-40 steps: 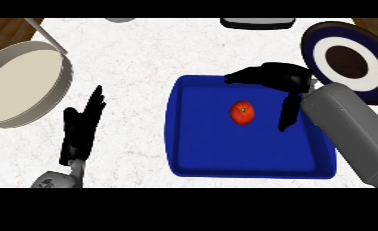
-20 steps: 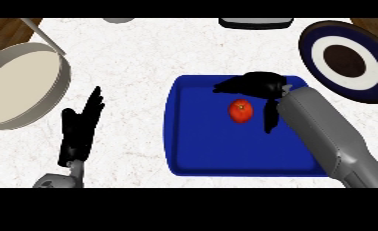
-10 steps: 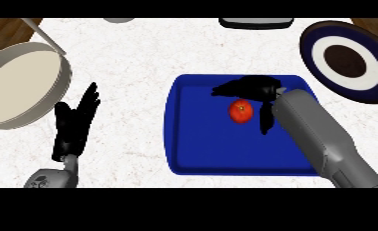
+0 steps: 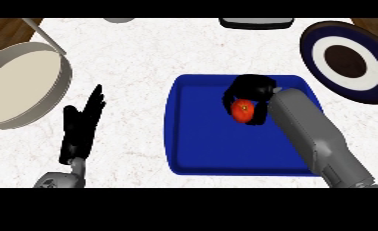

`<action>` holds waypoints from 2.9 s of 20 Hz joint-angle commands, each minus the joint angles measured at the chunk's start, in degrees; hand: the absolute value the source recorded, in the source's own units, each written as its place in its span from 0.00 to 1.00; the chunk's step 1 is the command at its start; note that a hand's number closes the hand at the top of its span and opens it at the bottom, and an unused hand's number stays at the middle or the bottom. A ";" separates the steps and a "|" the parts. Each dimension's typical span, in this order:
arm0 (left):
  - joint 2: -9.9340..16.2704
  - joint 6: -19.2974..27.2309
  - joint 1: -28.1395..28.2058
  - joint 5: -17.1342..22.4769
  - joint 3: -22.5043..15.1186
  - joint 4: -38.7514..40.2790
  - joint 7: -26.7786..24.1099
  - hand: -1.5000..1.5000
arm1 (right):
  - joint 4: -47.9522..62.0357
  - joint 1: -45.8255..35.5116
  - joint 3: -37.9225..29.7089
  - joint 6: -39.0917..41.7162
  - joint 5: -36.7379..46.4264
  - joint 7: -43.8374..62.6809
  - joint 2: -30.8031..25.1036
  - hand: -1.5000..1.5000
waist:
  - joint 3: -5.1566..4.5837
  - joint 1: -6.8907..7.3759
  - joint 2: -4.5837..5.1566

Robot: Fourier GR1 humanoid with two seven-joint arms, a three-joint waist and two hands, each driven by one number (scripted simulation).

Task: Pick the tomato from the tray and place it in the plate

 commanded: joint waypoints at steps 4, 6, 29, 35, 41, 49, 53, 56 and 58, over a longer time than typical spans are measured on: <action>-3.29 2.77 0.86 -3.24 -2.81 -2.88 2.73 0.50 | 0.28 0.00 -6.75 -8.48 -0.63 2.87 1.15 1.00 | 0.06 0.10 0.08; -0.47 0.10 -1.12 -1.14 0.43 -0.62 1.53 0.50 | -1.52 0.14 -9.17 -11.65 -0.66 9.95 1.49 1.00 | 0.03 -0.28 0.08; -2.50 0.38 0.59 -1.42 2.03 -0.11 -0.10 0.50 | -25.66 11.53 -32.79 -38.74 -6.59 38.13 -12.09 1.00 | -0.02 -0.72 -0.12; -1.71 -2.07 2.59 -2.03 1.03 -4.05 1.66 0.50 | -9.02 5.31 -38.47 -41.21 -7.96 31.83 -17.03 1.00 | 0.03 0.29 0.14; -1.78 -3.21 -1.57 -1.95 3.08 1.58 -0.67 0.50 | 5.98 -1.26 -40.68 -41.78 -7.18 26.93 -21.87 1.00 | 0.05 0.71 0.49; -2.63 -2.80 0.83 -3.40 0.77 -3.27 1.39 0.50 | 19.60 -5.90 -39.34 -35.75 -4.37 27.12 -23.12 1.00 | 0.15 2.31 0.93; -2.09 -3.47 0.79 -3.02 1.60 -2.07 -0.38 0.50 | 24.58 -4.33 -38.08 -29.78 -2.63 25.55 -26.62 1.00 | 0.17 2.84 1.34; -4.81 -1.08 0.95 -5.10 -0.64 -2.30 -0.02 0.50 | 27.07 -6.06 -38.70 -26.89 -3.01 25.14 -27.32 0.00 | 0.22 2.77 1.27; -2.75 -2.19 0.65 -4.25 0.75 -4.32 1.88 0.50 | 27.35 -6.91 -38.49 -24.64 -2.83 22.11 -28.66 0.00 | 0.29 3.46 1.37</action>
